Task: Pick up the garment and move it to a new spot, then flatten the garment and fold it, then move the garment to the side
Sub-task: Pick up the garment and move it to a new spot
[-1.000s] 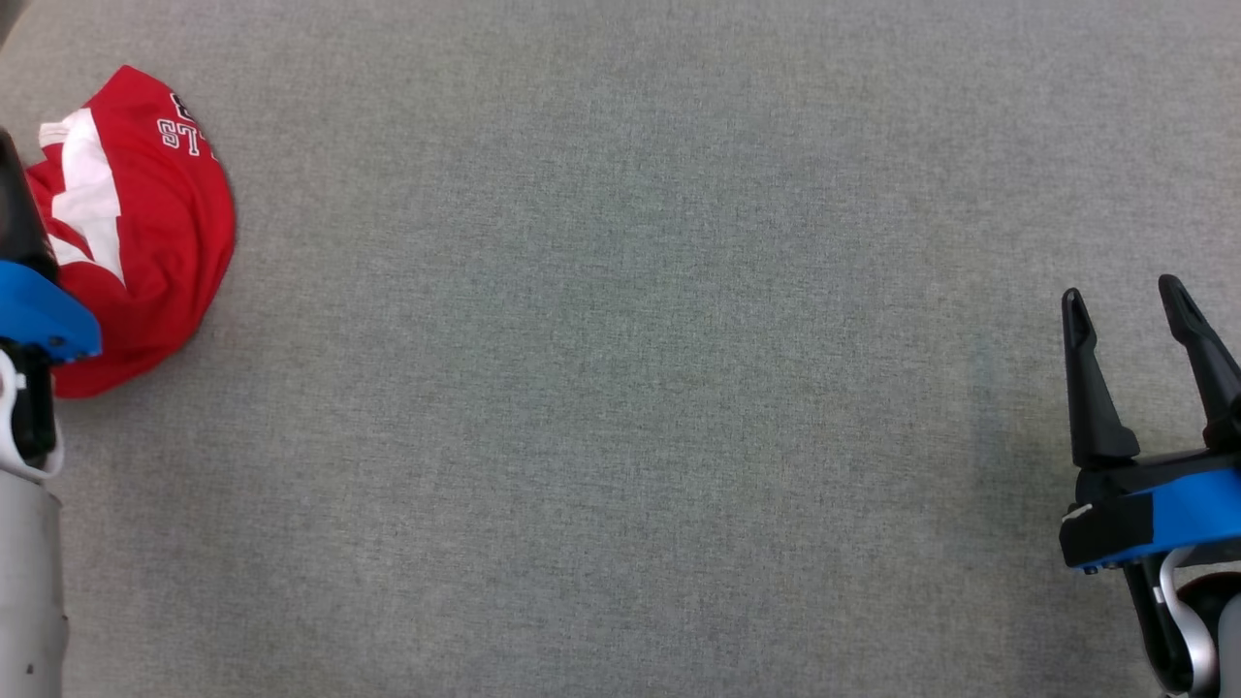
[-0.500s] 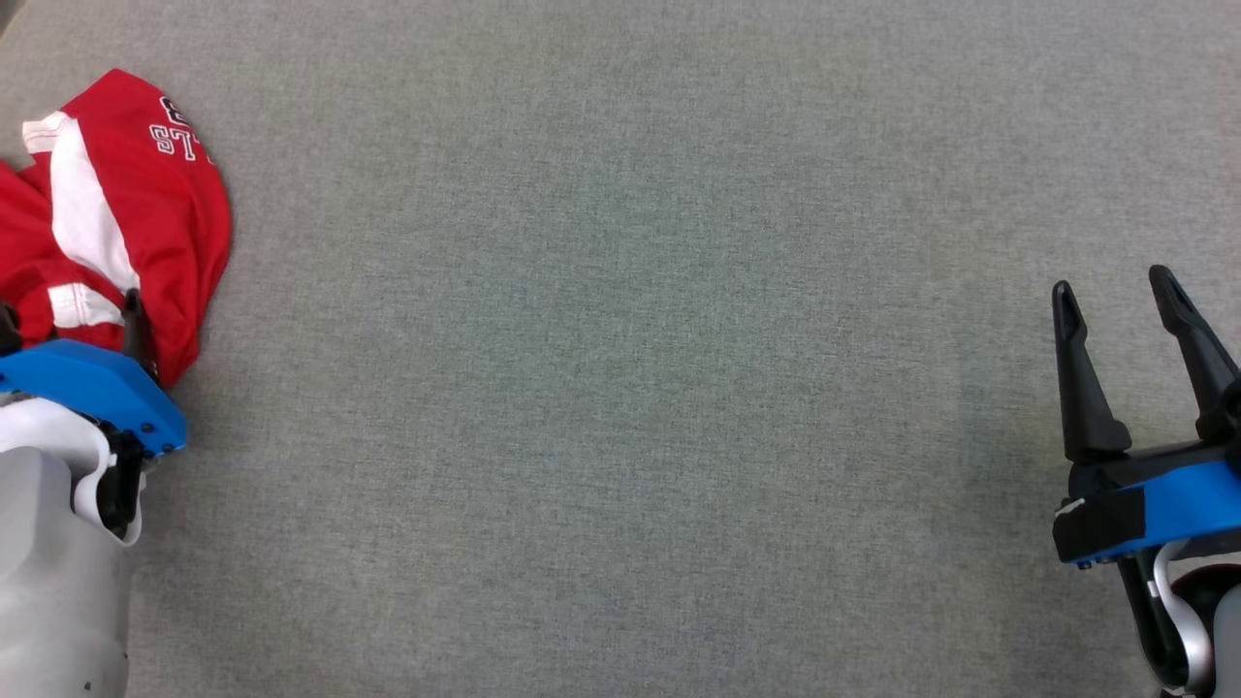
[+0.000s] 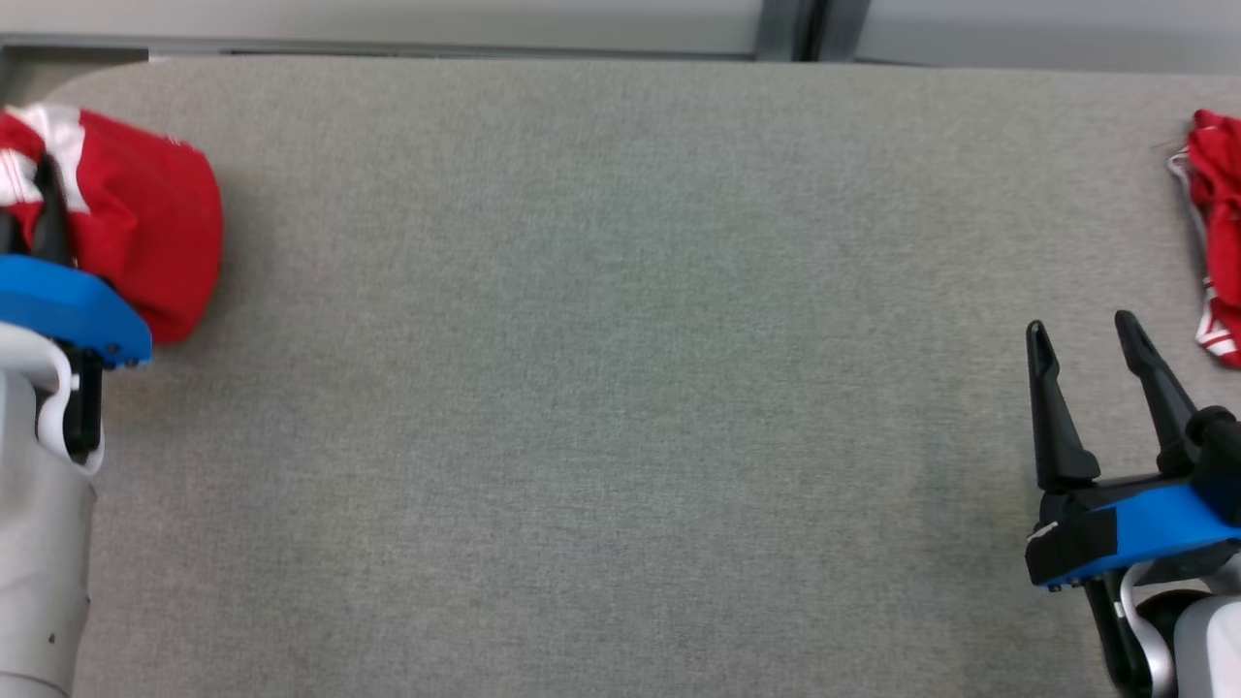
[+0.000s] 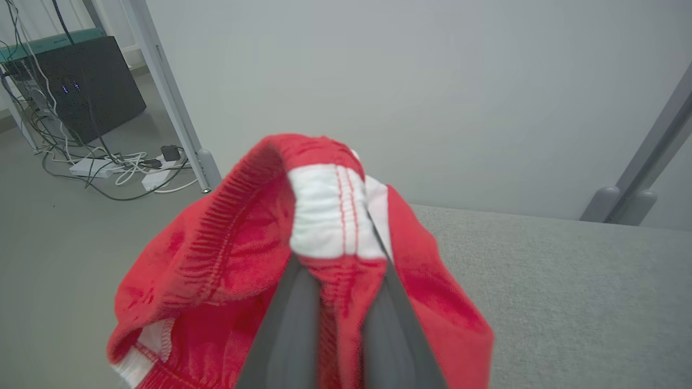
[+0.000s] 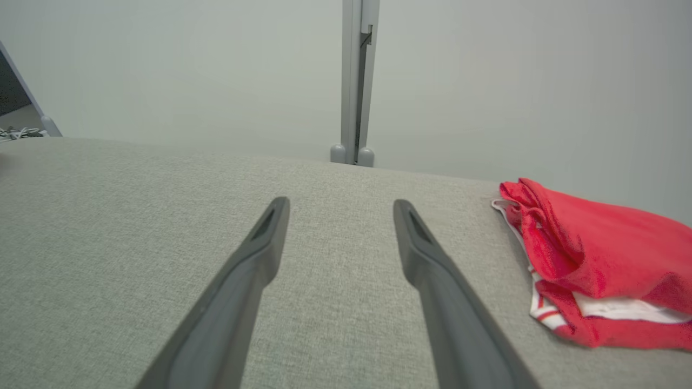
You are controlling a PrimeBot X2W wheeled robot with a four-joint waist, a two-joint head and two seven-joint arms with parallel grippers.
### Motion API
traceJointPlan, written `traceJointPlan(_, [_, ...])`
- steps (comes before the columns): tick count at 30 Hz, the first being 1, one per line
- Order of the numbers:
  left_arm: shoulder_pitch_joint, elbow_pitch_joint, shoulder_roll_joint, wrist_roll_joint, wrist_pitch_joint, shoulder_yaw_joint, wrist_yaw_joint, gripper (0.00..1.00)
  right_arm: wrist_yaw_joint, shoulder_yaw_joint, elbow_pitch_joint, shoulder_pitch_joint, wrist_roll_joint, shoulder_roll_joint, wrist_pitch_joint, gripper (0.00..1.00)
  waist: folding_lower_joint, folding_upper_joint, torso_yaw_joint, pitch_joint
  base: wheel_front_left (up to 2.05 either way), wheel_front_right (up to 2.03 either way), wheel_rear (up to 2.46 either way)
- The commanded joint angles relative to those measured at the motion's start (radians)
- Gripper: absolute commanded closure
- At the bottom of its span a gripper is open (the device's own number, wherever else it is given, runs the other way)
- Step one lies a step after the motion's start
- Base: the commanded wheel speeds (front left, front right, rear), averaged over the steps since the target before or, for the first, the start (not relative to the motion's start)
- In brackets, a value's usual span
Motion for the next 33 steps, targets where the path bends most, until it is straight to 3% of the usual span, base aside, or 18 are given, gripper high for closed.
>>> traceJointPlan(1, [-0.017, -0.01, 0.001, 0.007, -0.009, -0.006, -0.002, 1.0, 0.0, 0.0, 0.005, 0.004, 0.007, 0.005, -0.007, 0.0, 0.0001, 0.0, -0.026, -0.029, 0.0, 0.0, 0.0])
traceJointPlan(9, [-0.071, -0.229, -0.005, 0.031, -0.016, -0.068, -0.002, 1.0, 0.0, 0.003, 0.072, 0.034, 0.028, 0.029, -0.053, 0.0, 0.0001, 0.0, -0.104, -0.118, 0.0, 0.0, 0.0])
traceJointPlan(20, [-0.148, -0.595, -0.087, 0.05, 0.128, -0.179, 0.007, 1.0, 0.0, 0.016, 0.143, 0.023, 0.078, 0.039, -0.116, 0.0, 0.0001, 0.0, -0.273, -0.118, 0.0, 0.0, 0.0])
traceJointPlan(27, [-0.128, -0.622, -0.152, 0.052, 0.164, -0.248, 0.011, 1.0, 0.0, 0.041, 0.198, -0.004, 0.117, 0.039, -0.16, 0.0, 0.0001, 0.0, -0.352, -0.084, 0.0, 0.0, 0.0])
traceJointPlan(33, [-0.035, -0.585, -0.19, 0.059, 0.139, -0.315, 0.011, 1.0, 0.0, 0.04, 0.223, -0.017, 0.121, 0.039, -0.181, 0.0, 0.0001, 0.0, -0.358, -0.067, 0.0, 0.0, 0.0])
